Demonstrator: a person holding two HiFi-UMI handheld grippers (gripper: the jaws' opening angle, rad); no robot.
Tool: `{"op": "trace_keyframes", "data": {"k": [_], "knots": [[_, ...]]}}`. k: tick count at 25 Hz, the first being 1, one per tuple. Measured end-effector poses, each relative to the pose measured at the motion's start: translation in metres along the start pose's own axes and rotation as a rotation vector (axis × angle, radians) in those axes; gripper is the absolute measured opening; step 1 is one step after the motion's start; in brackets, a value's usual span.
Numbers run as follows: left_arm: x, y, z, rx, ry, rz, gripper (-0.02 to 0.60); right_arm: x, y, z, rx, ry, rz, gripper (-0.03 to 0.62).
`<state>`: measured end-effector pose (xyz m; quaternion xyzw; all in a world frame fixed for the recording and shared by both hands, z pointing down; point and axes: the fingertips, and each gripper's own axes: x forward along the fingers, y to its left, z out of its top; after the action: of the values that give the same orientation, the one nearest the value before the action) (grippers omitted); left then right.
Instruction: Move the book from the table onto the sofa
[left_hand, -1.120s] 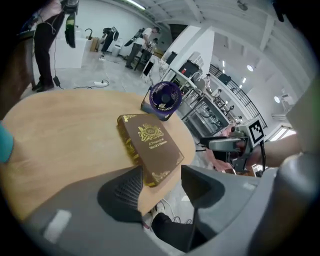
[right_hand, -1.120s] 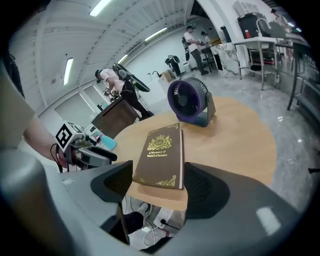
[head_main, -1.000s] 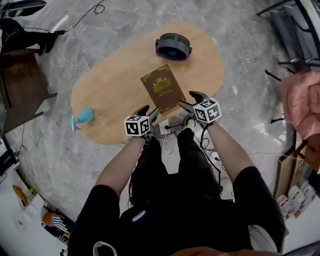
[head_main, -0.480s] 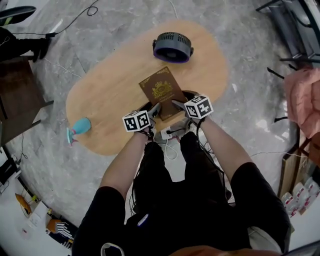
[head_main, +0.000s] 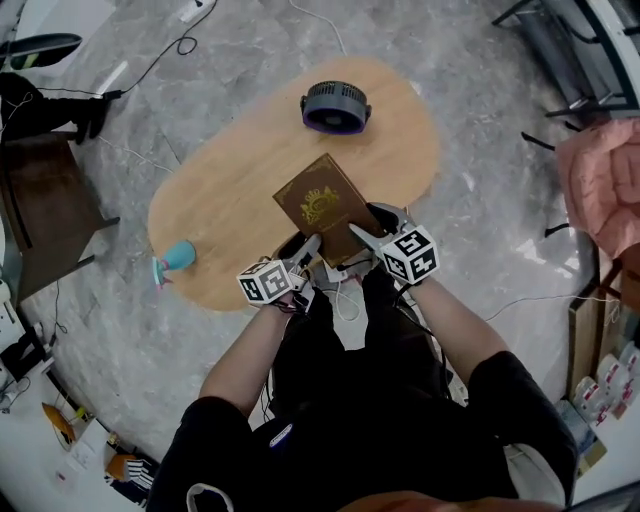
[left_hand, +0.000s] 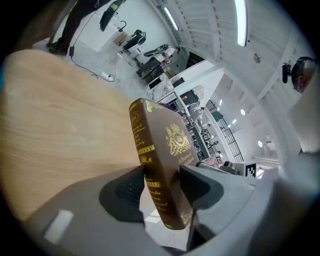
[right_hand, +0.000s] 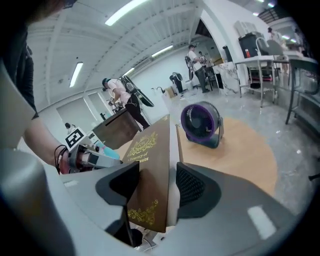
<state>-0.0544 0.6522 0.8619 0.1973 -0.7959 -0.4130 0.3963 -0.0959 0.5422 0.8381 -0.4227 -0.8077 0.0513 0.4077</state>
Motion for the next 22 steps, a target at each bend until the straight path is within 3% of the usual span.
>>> {"op": "trace_keyframes", "data": {"k": [13, 18, 22], "knots": [[-0.155, -0.17, 0.097, 0.243, -0.113, -0.239, 0.219, -0.141, 0.16, 0.15, -0.165, -0.315, -0.09, 0.246], [-0.199, -0.246, 0.118, 0.337, -0.142, -0.363, 0.219, -0.21, 0.214, 0.192, -0.248, -0.43, -0.18, 0.239], [-0.201, -0.297, 0.112, 0.412, -0.103, -0.504, 0.219, -0.269, 0.235, 0.206, -0.313, -0.5, -0.319, 0.235]]}}
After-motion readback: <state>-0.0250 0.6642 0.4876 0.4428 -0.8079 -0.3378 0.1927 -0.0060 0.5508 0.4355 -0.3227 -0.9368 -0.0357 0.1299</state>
